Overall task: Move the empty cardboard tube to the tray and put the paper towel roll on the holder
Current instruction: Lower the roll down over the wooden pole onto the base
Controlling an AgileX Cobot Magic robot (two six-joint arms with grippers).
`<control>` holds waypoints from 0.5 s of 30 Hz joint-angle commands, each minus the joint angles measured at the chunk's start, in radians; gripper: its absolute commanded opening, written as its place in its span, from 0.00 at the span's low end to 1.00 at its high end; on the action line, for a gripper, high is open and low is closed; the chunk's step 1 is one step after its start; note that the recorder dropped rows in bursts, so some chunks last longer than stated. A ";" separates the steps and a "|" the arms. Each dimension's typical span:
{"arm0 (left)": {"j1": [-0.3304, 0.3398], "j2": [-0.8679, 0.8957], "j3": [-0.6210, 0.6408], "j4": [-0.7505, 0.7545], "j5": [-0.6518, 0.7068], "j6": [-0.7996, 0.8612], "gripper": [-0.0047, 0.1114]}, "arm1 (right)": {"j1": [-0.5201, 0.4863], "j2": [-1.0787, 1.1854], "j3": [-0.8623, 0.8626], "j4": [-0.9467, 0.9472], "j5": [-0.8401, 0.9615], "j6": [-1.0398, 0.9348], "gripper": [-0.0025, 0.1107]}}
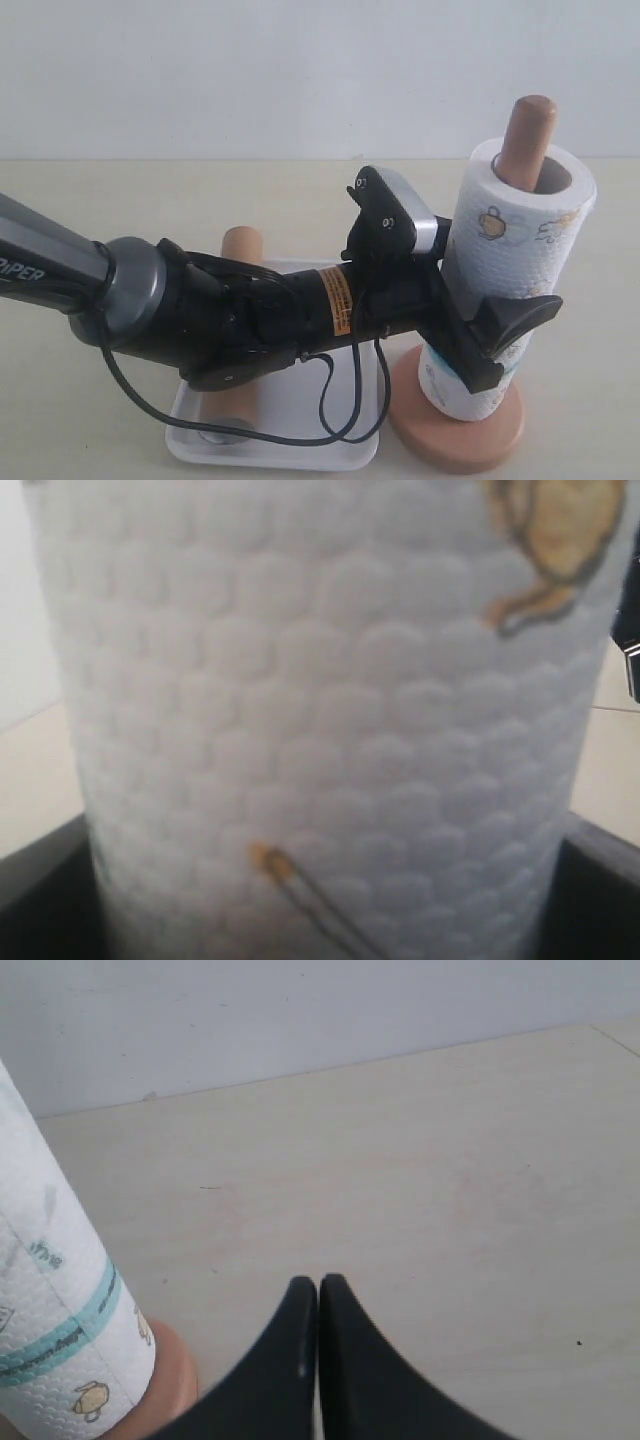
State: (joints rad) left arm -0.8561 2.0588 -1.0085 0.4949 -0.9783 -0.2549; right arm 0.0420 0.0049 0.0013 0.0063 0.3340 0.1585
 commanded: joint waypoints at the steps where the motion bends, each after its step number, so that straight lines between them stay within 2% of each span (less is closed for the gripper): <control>1: -0.002 -0.005 -0.003 -0.013 -0.042 0.010 0.71 | -0.004 -0.005 -0.001 -0.006 -0.004 -0.003 0.02; 6: -0.002 -0.005 -0.003 -0.013 -0.017 -0.003 0.73 | -0.004 -0.005 -0.001 -0.006 -0.004 -0.003 0.02; 15: -0.002 -0.029 -0.003 -0.013 -0.016 -0.021 0.93 | -0.004 -0.005 -0.001 -0.006 -0.004 -0.003 0.02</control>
State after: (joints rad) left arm -0.8561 2.0522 -1.0085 0.4916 -0.9790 -0.2658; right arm 0.0420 0.0049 0.0013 0.0063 0.3340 0.1585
